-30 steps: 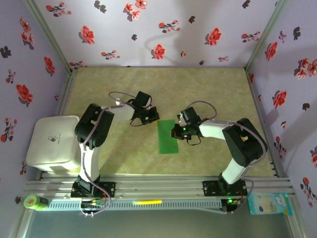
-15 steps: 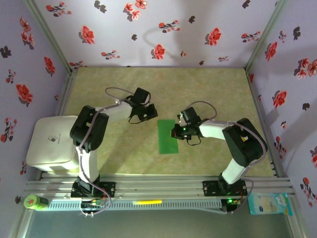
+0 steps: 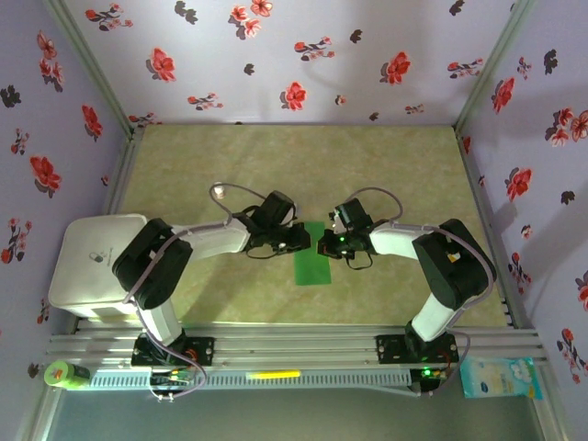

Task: Fold a paper plane with a square sheet of paper (pick it up from the middle)
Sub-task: First fold the square sheet of paper in half at the center of the table.

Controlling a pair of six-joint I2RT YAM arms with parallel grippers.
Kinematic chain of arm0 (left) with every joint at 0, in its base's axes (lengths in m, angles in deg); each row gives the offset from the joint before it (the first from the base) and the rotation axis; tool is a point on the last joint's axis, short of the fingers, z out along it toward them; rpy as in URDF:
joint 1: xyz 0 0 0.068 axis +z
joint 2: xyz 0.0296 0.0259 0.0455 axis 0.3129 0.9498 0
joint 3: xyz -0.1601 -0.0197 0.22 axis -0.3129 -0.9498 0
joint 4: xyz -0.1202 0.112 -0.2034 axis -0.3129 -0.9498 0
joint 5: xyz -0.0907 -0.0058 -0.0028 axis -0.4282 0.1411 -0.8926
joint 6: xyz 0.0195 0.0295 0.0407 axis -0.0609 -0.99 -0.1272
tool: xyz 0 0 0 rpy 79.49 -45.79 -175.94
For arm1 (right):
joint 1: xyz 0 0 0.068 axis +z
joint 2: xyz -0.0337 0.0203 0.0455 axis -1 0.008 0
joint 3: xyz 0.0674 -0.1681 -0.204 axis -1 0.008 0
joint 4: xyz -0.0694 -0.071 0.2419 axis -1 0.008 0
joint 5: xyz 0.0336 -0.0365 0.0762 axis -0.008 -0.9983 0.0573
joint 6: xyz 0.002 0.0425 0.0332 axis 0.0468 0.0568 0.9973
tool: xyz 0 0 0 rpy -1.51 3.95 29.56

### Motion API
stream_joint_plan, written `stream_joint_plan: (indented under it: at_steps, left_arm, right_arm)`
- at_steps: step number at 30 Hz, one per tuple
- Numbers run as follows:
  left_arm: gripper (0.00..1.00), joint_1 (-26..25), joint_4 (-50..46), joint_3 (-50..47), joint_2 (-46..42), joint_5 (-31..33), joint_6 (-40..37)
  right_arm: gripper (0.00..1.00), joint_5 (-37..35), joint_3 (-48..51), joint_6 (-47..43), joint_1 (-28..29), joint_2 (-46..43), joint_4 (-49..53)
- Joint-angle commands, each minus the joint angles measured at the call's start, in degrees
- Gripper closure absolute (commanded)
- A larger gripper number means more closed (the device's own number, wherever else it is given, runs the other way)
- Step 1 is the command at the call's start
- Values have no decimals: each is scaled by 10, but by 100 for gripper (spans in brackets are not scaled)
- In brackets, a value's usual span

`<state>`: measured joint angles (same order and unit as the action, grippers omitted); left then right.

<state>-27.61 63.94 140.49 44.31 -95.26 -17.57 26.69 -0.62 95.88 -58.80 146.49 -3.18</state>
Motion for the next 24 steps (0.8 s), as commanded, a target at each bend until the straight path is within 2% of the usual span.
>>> stream_joint_plan:
  at_steps: [1,13,24]
  left_arm:
    - [91,-4,53,-37,-19,-6,35]
    - [91,-21,104,-132,-14,-25,41]
    - [91,-37,33,-164,-77,-17,5]
  right_arm:
    - [100,-58,29,3,-3,21,95]
    - [100,-60,32,3,-3,25,95]
    - [100,-63,25,-1,-3,24,105]
